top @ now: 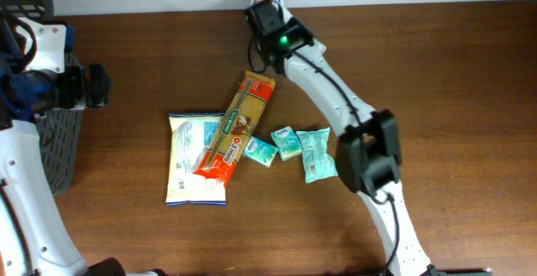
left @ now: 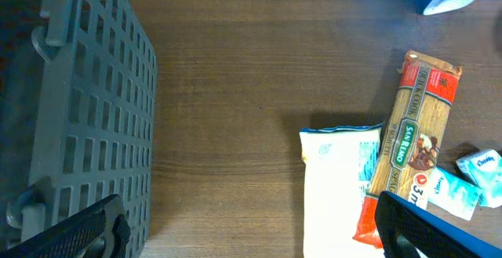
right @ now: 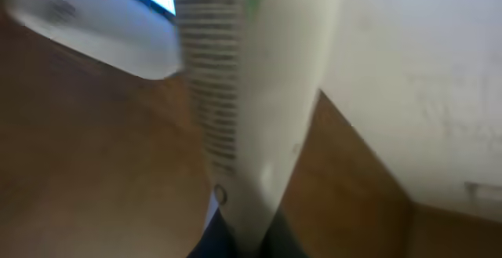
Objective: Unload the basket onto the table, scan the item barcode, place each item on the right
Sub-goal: 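Carry the tube to the scanner and hold its barcode under it, then move the tube right and set it down at the table's right edge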
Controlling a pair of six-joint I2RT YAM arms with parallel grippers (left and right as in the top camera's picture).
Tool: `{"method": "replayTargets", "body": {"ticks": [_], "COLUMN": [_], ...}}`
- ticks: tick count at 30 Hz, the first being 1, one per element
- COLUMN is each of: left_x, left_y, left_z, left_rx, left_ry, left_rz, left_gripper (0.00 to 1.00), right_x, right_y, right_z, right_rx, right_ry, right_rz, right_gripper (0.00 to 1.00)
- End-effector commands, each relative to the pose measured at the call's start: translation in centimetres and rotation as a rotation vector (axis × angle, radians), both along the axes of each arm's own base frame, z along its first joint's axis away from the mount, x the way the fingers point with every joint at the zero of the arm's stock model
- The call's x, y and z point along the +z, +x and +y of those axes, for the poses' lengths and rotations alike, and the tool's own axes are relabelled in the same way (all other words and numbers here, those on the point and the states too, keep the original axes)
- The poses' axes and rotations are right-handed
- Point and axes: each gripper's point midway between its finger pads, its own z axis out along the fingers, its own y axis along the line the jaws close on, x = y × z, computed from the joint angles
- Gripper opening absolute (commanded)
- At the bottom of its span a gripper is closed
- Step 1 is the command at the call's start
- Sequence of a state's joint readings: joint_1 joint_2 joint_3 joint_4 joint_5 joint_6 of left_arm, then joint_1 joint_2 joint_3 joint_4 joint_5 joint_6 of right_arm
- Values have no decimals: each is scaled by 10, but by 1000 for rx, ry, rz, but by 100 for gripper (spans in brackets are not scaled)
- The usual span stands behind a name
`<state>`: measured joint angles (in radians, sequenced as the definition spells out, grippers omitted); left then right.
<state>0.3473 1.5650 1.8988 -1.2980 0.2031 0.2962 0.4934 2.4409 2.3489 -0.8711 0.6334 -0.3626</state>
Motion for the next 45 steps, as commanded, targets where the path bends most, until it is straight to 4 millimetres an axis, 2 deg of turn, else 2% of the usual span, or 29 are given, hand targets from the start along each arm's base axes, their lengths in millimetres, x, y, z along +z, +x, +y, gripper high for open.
{"method": "replayTargets", "body": {"ticks": [1,2,4,5,7,8,10,12,15,18,20,25,28,32,41,45], "left_x": [1,1,1,1,1,1,1,1,1,1,1,1,1,1,1,1], "left_y": [1,1,1,1,1,1,1,1,1,1,1,1,1,1,1,1], "left_z": [0,0,0,0,0,0,0,0,0,0,0,0,0,0,0,0], "left_rx": [-11,-12,-12,-11,-11,-11,-11,-11,-11,-11,-12,-11,-12,-12,-11,-12], "left_ry": [0,0,0,0,0,0,0,0,0,0,0,0,0,0,0,0], "left_rz": [-5,-5,-5,-5,-5,-5,-5,-5,-5,-5,-5,-5,-5,-5,-5,-5], "left_gripper": [99,99,99,99,99,99,99,99,99,99,99,99,99,99,99,99], "right_x": [141,156,172,178,177,169,154,124,82,38,1,-54,-74,-84,-85,-85], "right_y": [-49,-72,-103,-117,-136,-142,-148,-149,-150,-153,-156,-163,-162,-165,-166,-172], "right_z": [6,1,-18,-35,-73,-96,-128,-171,-211,-236,-257,-283,-289,-289,-289,-309], "right_rx": [-42,-53,-103,-150,-245,-304,-400,-557,-681,-762,-821,-873,-880,-882,-884,-1037], "right_ry": [389,465,539,551,528,501,477,474,456,432,428,430,431,428,427,472], "right_rz": [-140,-97,-43,-24,24,65,123,202,300,375,406,418,398,406,409,347], "right_gripper": [4,4,4,4,4,4,4,4,4,4,4,4,4,4,4,4]}}
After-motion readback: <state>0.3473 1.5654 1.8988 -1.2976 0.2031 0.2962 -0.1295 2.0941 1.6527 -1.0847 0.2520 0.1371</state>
